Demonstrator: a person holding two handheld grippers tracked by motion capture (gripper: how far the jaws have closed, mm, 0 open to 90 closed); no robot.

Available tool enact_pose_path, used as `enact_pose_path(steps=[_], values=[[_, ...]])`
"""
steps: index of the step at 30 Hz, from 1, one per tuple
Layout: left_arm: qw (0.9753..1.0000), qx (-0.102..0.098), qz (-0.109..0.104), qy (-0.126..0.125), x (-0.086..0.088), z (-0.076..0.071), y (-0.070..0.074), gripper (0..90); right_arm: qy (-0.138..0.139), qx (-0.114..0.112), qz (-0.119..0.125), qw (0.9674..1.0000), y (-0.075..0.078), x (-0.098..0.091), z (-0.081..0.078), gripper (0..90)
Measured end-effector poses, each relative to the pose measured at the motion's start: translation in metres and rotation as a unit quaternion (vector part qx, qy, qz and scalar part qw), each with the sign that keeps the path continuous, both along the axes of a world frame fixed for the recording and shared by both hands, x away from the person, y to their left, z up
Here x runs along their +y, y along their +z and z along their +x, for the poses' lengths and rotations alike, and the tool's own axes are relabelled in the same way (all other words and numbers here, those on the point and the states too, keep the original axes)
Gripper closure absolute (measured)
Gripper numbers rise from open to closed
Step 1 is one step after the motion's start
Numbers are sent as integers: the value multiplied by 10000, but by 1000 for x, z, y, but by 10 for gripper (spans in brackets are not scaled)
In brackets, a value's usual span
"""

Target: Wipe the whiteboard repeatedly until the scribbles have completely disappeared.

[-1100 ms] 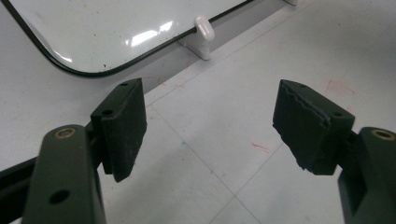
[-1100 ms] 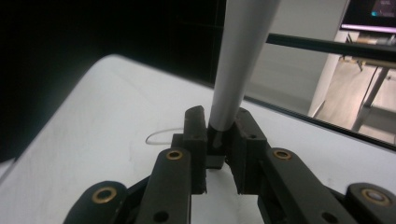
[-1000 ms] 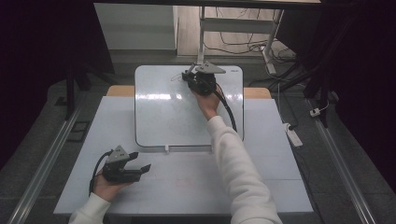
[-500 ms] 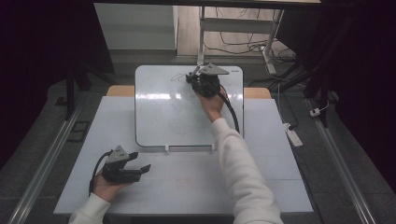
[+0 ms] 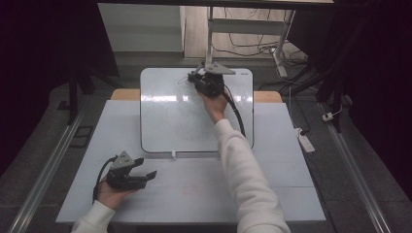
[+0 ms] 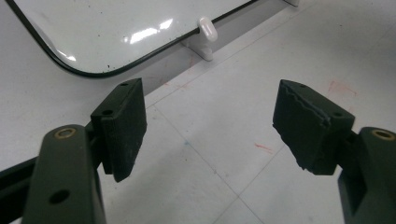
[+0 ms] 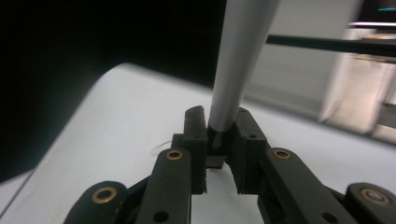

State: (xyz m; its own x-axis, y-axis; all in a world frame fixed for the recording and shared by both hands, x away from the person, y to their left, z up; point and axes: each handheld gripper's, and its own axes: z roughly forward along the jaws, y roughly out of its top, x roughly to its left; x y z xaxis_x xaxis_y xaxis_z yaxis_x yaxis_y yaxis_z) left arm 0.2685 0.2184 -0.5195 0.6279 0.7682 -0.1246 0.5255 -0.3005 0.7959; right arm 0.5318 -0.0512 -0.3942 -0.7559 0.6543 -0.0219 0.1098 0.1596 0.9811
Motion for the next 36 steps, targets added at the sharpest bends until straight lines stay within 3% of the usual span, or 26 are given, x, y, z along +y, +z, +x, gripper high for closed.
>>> enact_pose_path(steps=[1, 3, 6, 7, 8, 9, 12, 13, 15, 18, 19, 20, 24, 26, 29, 31, 36], values=[[10000, 1, 1, -1, 0, 0, 0, 270, 191, -22, -222, 9996, -3, 7, -4, 779], [10000, -5, 4, 0, 0, 0, 0, 270, 242, -95, -425, 9988, -3, 11, -5, 779], [10000, -26, 7, -2, -1, -2, 1, 269, -106, -180, -253, 9995, 4, 3, 2, 779], [10000, -31, 0, -3, -1, -2, 1, 269, -106, -180, -253, 9995, 4, 3, 2, 779], [10000, -34, 5, -4, -1, -2, 1, 269, -324, -91, 41, 9994, 8, -5, 8, 779], [10000, -29, 3, -8, -1, -2, 1, 269, -308, -71, 53, 9995, 7, -5, 7, 778], [10000, -22, -8, -11, 0, -1, 1, 270, 140, -24, -298, 9995, -1, 8, -3, 778], [10000, -16, -18, -11, 0, -1, 1, 269, 297, -56, -520, 9982, -5, 14, -10, 778], [10000, -29, -7, -3, 0, -1, 1, 269, 276, -197, -681, 9971, -4, 15, -11, 779], [10000, -44, 3, -3, -1, -3, 2, 270, -212, -179, -309, 9991, 4, 2, -3, 779], [10000, -48, -8, -9, 0, -3, 2, 270, -212, -179, -309, 9991, 4, 2, -3, 779], [10000, -50, -16, -11, 0, -3, 2, 269, -232, -86, -137, 9996, 2, -2, -1, 779], [10000, -25, -25, -3, 1, -1, 1, 269, 149, -64, -430, 9989, -6, 9, -13, 778], [10000, -35, -12, -5, 0, -1, 1, 270, 154, -87, -441, 9989, -4, 8, -10, 779], [10000, -47, -5, -16, -1, -2, 2, 270, -236, -123, -55, 9996, 4, -2, 1, 779], [10000, -43, -3, -17, -1, -2, 1, 269, -299, -34, 187, 9994, 6, -3, 7, 779], [10000, -12, -11, -8, 1, 0, 0, 269, 96, -79, -46, 9999, -2, 16, 0, 779]])
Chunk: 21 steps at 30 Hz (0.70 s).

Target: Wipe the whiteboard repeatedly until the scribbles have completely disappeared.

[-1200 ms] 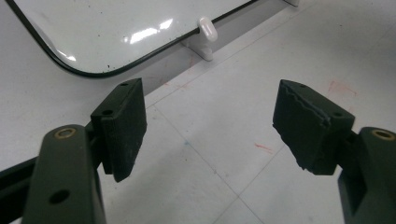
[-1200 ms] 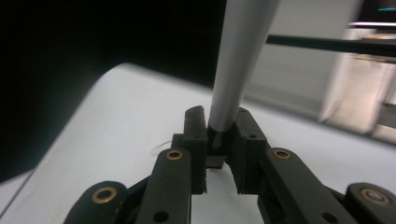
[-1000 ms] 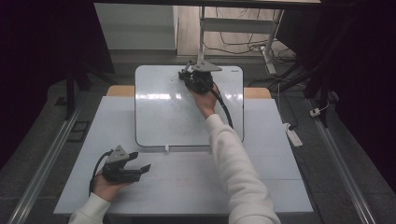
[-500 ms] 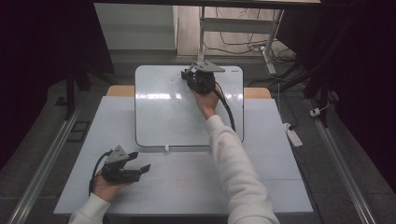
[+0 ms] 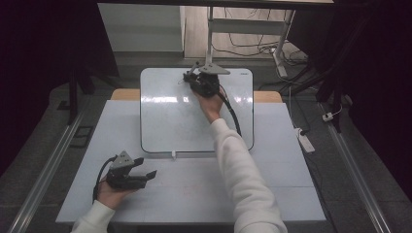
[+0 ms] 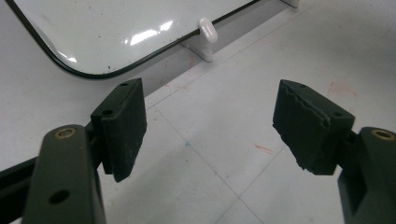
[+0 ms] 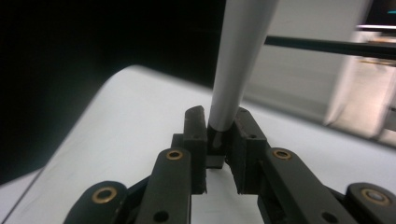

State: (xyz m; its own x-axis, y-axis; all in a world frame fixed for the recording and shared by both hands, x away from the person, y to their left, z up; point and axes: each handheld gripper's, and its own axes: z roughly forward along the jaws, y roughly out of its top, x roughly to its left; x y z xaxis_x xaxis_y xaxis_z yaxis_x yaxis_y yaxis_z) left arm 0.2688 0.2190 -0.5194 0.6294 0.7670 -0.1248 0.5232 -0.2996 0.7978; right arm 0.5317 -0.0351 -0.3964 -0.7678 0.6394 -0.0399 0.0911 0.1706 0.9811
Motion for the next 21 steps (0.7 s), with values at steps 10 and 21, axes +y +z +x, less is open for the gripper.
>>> enact_pose_path(steps=[10, 21], values=[[10000, -8, -7, -5, -1, 0, 0, 269, -341, -12, 60, 9994, 6, -3, 3, 778], [10000, -29, -6, -12, 0, -2, 1, 270, -296, -88, -22, 9995, 5, 6, 0, 778]])
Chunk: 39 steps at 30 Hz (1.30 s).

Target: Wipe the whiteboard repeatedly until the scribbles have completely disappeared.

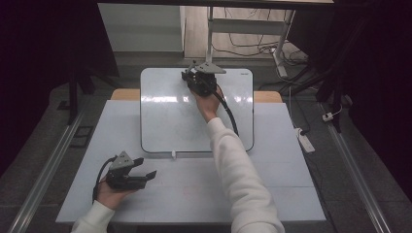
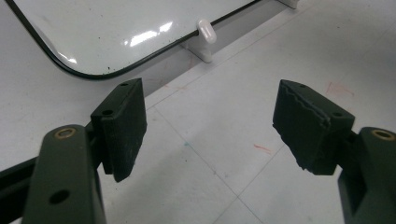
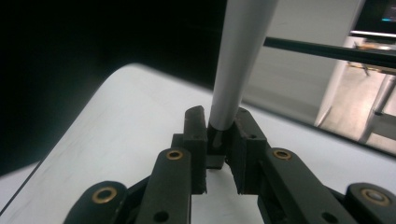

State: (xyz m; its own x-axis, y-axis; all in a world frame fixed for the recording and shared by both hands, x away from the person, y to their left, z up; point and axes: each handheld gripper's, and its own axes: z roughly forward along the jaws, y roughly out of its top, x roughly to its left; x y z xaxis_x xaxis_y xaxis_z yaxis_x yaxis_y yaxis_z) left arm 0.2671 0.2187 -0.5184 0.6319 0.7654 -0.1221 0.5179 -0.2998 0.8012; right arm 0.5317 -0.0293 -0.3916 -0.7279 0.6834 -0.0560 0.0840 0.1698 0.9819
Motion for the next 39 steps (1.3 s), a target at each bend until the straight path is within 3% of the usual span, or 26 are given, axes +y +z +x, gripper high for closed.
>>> enact_pose_path(steps=[4, 7, 10, 11, 12, 15, 19, 23, 26, 33, 39], values=[[10000, 2, -3, 2, 1, 1, 0, 269, 414, 64, -371, 9984, -8, 10, -10, 778], [10000, -10, 6, 13, 1, 0, 0, 270, 504, 56, -481, 9976, -9, 8, -13, 779], [10000, -17, 1, 24, 1, -1, 0, 270, 143, 155, -284, 9994, -4, -13, -9, 778], [10000, -13, 2, 24, 1, -1, 0, 270, 143, 155, -284, 9994, -4, -13, -9, 778], [10000, -8, 2, 20, 1, 0, 0, 270, -51, 184, -122, 9997, -2, -29, -6, 778], [10000, -1, 5, 19, 1, 0, 0, 270, -144, 211, -78, 9996, -2, -44, -7, 779], [10000, 2, 22, 34, 0, 0, 0, 269, -60, 318, -85, 9994, -7, -51, -12, 778], [10000, -4, 40, 53, 0, 0, 0, 269, 163, 458, -459, 9978, -11, -59, -26, 778], [10000, -8, 44, 62, 1, 0, 0, 269, 255, 461, -285, 9982, -9, -75, -39, 778], [9999, -21, 55, 109, 2, 0, 0, 270, 525, 487, -318, 9969, -10, -98, -76, 778], [9998, -76, 66, 171, 3, -1, 0, 270, 913, 733, -314, 9926, -16, -113, -116, 778]])
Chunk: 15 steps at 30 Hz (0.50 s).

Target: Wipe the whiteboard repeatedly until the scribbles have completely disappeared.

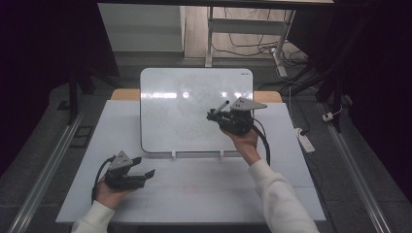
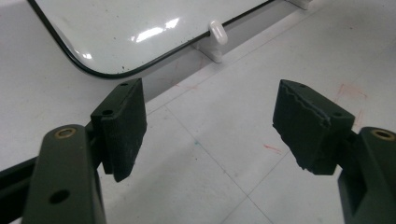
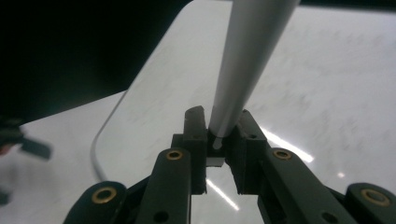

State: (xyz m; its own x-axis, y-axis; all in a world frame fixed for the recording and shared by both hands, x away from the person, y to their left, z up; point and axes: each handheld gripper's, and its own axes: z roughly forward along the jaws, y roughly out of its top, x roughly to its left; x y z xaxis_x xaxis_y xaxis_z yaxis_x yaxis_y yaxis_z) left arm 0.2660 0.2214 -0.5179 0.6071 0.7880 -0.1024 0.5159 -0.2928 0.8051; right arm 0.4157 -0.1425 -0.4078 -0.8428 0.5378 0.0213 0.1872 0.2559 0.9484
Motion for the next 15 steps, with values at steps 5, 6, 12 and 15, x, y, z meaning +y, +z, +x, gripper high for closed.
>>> enact_pose_path(steps=[5, 6, 12, 15], values=[[9999, -44, -22, 88, 3, 0, 0, 270, 224, 181, -60, 9996, -9, -5, -23, 778], [9999, -56, -20, 101, 3, 0, 0, 270, 279, 223, -57, 9993, -11, -6, -27, 778], [9996, -171, -48, 202, 5, -1, 2, 270, 571, 443, -146, 9973, -27, -8, -48, 778], [9992, -243, -119, 280, 8, -2, 3, 272, 675, 572, -138, 9960, -35, -7, -52, 777]])
